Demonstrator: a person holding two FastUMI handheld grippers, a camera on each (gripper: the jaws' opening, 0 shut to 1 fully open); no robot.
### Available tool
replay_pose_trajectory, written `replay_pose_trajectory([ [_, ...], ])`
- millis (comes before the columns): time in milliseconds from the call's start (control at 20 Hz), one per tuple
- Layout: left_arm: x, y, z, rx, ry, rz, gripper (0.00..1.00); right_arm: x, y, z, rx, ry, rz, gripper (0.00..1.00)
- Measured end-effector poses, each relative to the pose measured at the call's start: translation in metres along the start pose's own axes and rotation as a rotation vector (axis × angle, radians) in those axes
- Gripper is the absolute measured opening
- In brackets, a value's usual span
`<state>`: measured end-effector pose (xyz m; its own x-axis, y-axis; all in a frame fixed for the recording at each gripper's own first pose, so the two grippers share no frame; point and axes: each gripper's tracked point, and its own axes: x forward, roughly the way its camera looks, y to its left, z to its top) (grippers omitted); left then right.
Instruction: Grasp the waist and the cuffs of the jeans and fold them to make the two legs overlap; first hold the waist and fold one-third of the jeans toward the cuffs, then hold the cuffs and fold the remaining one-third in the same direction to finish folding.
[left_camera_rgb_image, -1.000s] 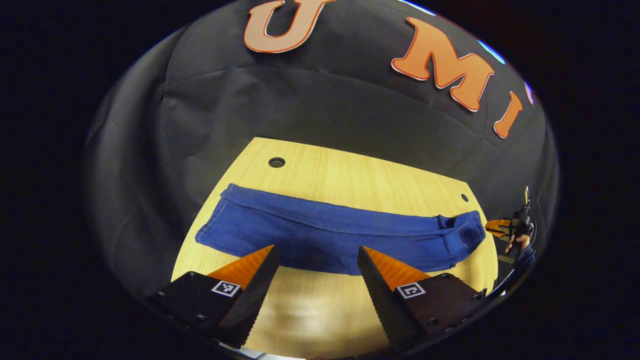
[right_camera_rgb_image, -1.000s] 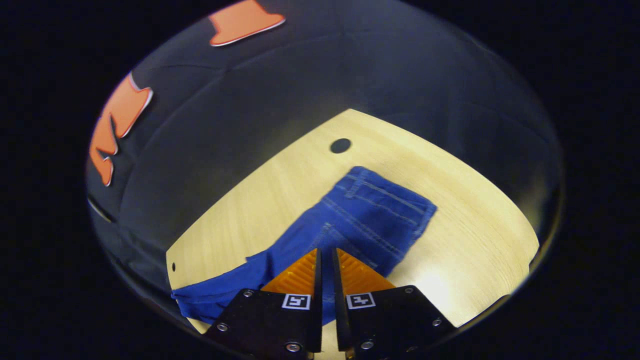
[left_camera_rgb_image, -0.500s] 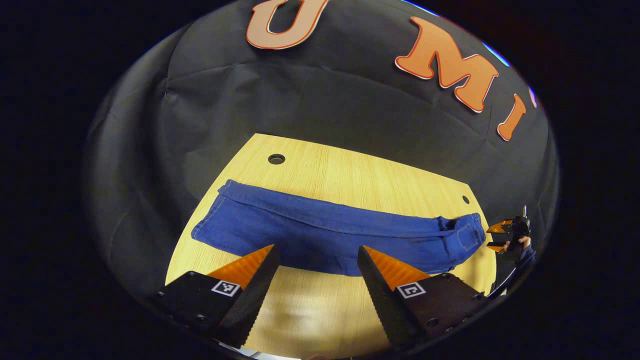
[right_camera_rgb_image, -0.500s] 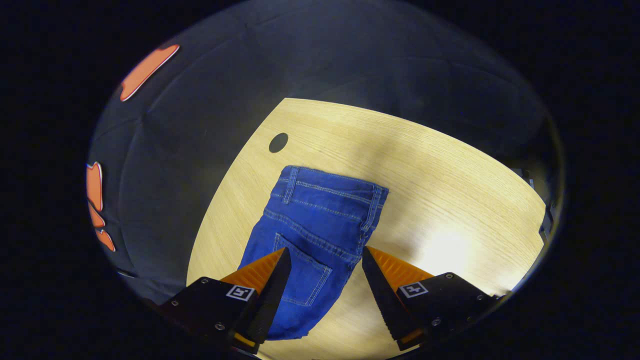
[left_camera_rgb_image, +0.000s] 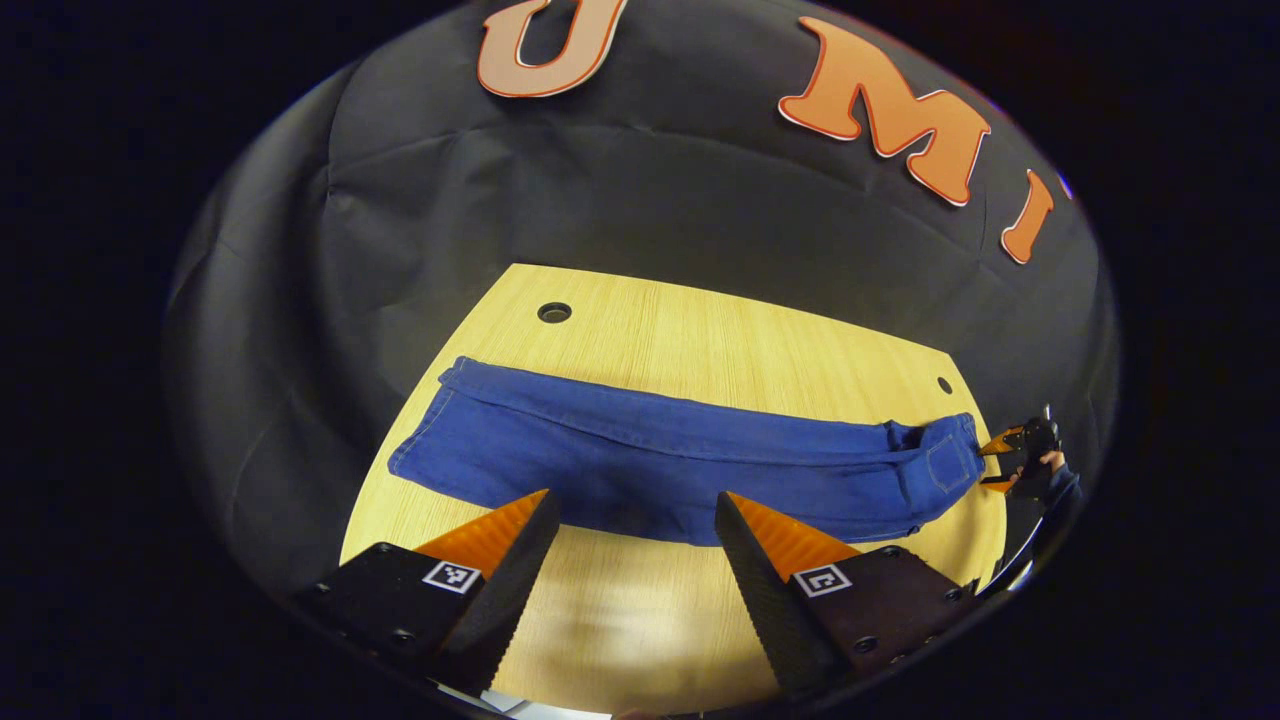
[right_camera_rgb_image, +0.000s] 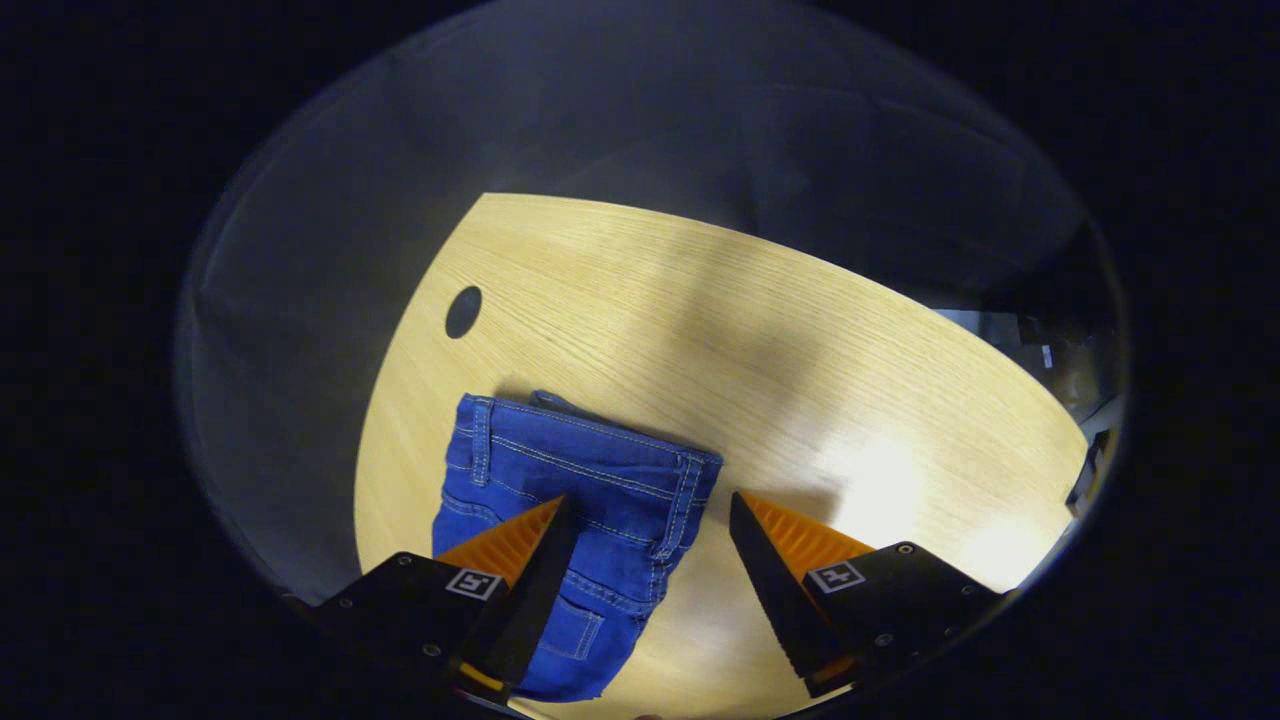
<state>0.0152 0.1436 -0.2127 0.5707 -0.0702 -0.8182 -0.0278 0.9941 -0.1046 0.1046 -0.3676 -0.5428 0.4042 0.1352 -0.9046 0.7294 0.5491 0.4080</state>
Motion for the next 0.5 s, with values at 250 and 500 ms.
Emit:
replay_pose_trajectory([
  [250,0.0,-0.001,-0.002,0.01,0.008,0.019,0.98,0.01,0.002,-0.003,-0.207,0.089,-0.191,0.9],
  [500,-0.001,0.002,-0.008,-0.065,0.013,0.018,0.98,0.02,0.017,-0.009,-0.177,0.04,-0.04,0.35],
])
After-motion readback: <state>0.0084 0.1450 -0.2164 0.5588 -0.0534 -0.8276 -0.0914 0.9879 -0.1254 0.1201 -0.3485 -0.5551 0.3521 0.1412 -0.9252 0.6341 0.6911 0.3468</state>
